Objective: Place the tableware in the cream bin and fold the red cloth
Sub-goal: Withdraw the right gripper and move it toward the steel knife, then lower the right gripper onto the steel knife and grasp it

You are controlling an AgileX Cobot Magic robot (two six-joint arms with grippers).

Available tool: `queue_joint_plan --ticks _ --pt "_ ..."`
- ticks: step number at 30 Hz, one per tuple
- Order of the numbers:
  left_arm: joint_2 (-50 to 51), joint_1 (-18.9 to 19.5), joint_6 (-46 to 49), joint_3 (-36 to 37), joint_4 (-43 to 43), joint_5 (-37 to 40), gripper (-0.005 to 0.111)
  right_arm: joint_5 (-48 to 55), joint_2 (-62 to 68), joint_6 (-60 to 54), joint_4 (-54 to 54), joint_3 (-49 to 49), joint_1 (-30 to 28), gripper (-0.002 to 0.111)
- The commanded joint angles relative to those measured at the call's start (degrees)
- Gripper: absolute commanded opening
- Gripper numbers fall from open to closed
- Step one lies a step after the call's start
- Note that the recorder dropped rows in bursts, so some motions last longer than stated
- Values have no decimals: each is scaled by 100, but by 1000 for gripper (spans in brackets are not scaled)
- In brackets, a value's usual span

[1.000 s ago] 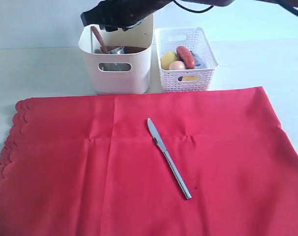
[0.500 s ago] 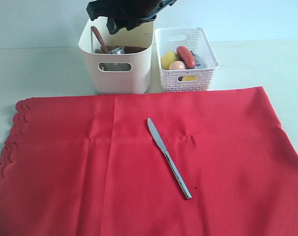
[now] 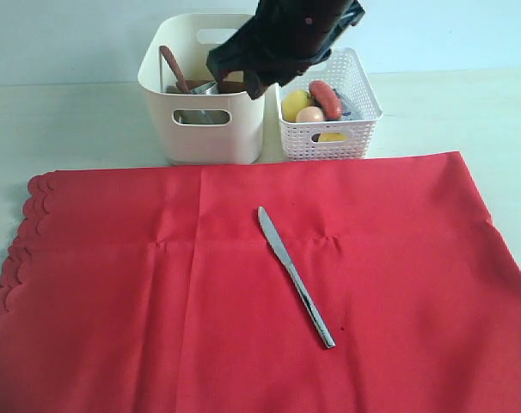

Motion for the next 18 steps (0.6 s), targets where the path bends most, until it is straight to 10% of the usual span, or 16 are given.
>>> queue_joint_plan --ticks 1,18 --pt "-34 -24 -11 1 4 -33 0 -152 -421 0 -148 742 4 41" --pt "-34 -24 -11 1 4 -33 0 -1323 -1086 0 -42 3494 4 41"
